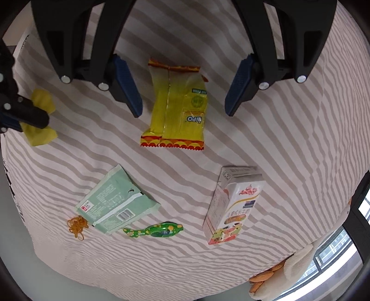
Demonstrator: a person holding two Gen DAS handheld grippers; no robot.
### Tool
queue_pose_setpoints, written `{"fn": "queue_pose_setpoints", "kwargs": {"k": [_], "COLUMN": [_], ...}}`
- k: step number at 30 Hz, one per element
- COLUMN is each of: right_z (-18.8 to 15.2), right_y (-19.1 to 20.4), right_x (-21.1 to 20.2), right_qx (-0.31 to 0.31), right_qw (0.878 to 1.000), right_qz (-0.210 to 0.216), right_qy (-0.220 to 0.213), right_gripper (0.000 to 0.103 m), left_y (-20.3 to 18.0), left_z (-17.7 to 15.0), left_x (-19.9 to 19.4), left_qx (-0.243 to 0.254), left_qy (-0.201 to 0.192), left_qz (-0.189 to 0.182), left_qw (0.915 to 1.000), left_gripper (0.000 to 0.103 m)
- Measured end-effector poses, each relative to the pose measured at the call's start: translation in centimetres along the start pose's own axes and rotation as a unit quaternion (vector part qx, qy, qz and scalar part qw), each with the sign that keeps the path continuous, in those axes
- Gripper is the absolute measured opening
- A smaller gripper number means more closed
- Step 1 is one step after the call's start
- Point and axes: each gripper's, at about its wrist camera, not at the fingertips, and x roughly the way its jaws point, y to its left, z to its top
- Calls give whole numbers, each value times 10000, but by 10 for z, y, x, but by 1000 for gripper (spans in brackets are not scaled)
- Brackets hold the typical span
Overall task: Collect trash
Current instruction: 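Grasp the yellow bow with right tool while left tool grasps the yellow LIPO bag, then carry the yellow bow and LIPO bag to the grey bin and open both tools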
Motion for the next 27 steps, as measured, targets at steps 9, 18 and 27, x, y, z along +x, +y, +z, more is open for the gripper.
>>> {"fn": "queue_pose_setpoints", "kwargs": {"k": [9,18,27], "right_z": [-3,-5,-44], "right_y": [-8,-12,-23], "right_x": [-11,-63,-159], "right_qx": [46,125,417], "right_qw": [10000,9995,9968], "right_qz": [-27,-54,-365], "right_qy": [0,-281,-577], "right_gripper": [7,7,7], "left_y": [-10,-28,-84], "left_z": [6,1,-14], "left_x": [-1,-84,-182], "left_qx": [112,256,792], "left_qy": [-24,-386,-842], "left_qz": [82,106,-76], "left_qw": [9999,9989,9933], "left_gripper": [43,43,43]}}
